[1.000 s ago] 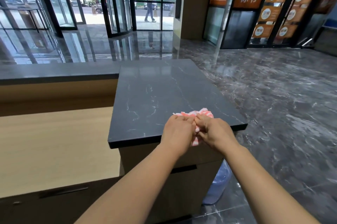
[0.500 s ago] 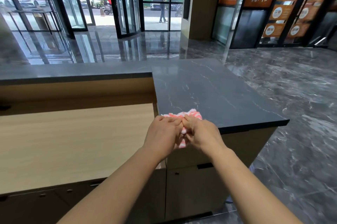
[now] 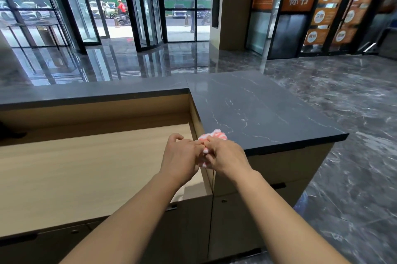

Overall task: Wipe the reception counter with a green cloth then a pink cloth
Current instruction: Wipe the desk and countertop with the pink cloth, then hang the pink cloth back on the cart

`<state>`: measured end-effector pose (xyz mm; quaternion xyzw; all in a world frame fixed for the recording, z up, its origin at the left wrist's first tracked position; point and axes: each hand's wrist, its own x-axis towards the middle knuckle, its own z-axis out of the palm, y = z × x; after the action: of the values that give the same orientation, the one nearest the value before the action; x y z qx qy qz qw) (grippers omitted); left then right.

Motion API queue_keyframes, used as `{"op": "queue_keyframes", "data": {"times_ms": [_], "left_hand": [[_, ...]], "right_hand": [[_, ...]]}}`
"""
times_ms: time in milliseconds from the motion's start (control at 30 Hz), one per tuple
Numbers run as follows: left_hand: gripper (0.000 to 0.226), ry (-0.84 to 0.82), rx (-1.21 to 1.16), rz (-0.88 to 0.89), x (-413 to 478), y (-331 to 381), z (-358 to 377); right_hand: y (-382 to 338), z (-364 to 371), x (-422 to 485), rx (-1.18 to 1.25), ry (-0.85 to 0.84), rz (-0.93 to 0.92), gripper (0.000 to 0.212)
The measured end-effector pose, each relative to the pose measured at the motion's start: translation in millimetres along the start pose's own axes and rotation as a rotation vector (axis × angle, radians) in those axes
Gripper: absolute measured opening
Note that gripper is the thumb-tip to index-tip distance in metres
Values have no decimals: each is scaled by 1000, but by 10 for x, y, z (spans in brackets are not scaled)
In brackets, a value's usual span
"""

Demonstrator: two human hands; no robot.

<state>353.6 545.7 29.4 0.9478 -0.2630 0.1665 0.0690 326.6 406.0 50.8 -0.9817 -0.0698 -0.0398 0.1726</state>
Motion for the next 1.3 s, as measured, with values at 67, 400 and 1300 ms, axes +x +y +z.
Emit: {"op": "queue_keyframes", "data": {"times_ms": [67, 400, 1300], "left_hand": [[21, 64, -82, -74, 7, -47, -31], [18, 188, -634, -330, 467, 404, -180], [35, -224, -1190, 114, 1780, 3763, 31]], "right_hand": [[-3, -68, -36, 197, 51, 17, 33], [384, -566, -39, 888, 380, 355, 28], [3101, -1900, -1322, 758, 660, 499, 27]]}}
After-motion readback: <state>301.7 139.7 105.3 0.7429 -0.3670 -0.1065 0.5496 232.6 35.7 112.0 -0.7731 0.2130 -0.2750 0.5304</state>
